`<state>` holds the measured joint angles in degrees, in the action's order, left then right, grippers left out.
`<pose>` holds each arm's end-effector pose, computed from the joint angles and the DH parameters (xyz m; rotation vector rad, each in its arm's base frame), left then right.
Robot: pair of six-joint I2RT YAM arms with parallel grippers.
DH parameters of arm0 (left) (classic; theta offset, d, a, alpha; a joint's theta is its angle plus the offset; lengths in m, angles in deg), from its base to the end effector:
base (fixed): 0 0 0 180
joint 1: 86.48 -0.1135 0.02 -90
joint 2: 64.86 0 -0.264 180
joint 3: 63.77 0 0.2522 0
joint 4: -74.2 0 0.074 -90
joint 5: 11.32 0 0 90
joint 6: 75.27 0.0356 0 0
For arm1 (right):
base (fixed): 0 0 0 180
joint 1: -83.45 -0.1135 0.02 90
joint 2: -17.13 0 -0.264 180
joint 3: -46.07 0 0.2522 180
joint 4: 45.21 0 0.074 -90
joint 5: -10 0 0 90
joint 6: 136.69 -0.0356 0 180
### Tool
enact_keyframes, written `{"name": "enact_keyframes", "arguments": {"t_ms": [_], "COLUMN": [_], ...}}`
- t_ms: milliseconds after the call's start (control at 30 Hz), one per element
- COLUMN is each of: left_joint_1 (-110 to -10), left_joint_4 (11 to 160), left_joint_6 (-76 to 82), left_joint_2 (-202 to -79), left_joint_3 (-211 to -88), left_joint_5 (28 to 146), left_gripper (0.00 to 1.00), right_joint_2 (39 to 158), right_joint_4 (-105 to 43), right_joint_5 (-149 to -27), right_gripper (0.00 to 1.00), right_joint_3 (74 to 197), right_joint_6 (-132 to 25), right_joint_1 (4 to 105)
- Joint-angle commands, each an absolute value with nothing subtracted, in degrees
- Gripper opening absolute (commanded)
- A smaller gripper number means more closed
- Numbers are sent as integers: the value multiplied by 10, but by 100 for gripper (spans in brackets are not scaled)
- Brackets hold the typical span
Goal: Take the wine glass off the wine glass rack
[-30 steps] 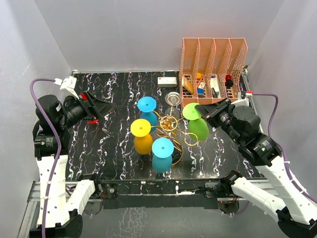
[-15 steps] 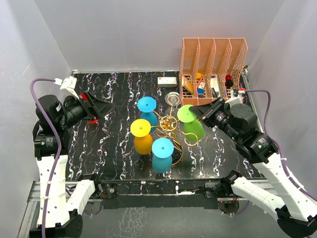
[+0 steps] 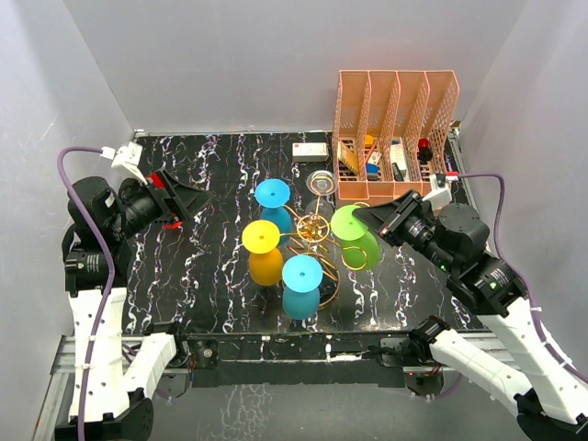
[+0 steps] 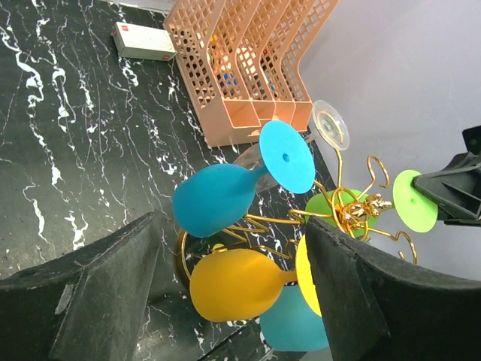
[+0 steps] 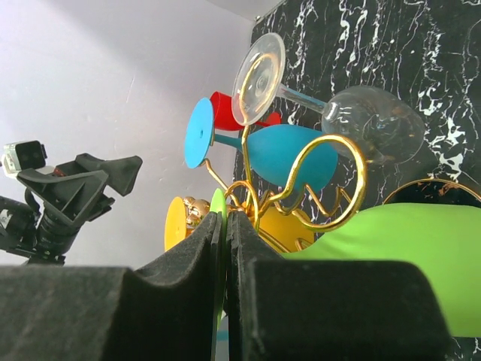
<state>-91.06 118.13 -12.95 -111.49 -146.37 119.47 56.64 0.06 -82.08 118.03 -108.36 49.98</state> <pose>0.1442 -0.0118 0.4396 0.0550 1.7584 -0.9013 0.1127 0.0761 0.3925 0.4517 1.9153 1.1830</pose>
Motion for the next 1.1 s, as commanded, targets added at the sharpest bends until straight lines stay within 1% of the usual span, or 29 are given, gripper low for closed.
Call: {"name": "enact_keyframes", "arguments": {"t_ms": [0, 100, 200, 367, 433, 667, 800, 900, 967, 1067], "left_joint_1": [-909, -908, -909, -908, -908, -908, -906, -895, -882, -852], "left_joint_4": [1165, 1154, 1141, 1168, 1177, 1137, 1045, 912, 828, 762], "left_joint_6": [-139, -144, -154, -133, -129, -197, -293, -399, -458, -506], "left_joint_2": [-1105, -1105, -1109, -1141, -1160, -1209, -1240, -1252, -1259, -1268], "left_joint_3": [-1456, -1455, -1460, -1509, -1537, -1574, -1572, -1541, -1528, -1525], "left_joint_5": [1176, 1166, 1162, 1128, 1120, 1151, 1207, 1246, 1254, 1253], "left_gripper": [76, 78, 85, 87, 97, 97, 97, 97, 97, 97], "right_joint_2": [550, 546, 537, 509, 498, 472, 446, 428, 418, 412], "right_joint_4": [21, 57, 85, 109, 111, 133, 129, 113, 92, 57], "right_joint_5": [-786, -759, -732, -707, -703, -657, -626, -616, -615, -617], "right_gripper": [8, 8, 8, 8, 7, 8, 8, 8, 7, 8], "right_joint_3": [1191, 1207, 1221, 1230, 1239, 1305, 1325, 1332, 1335, 1339], "right_joint_6": [-1086, -1083, -1075, -1055, -1039, -968, -957, -958, -960, -963], "right_joint_1": [500, 500, 500, 500, 500, 500, 500, 500, 500, 500]}}
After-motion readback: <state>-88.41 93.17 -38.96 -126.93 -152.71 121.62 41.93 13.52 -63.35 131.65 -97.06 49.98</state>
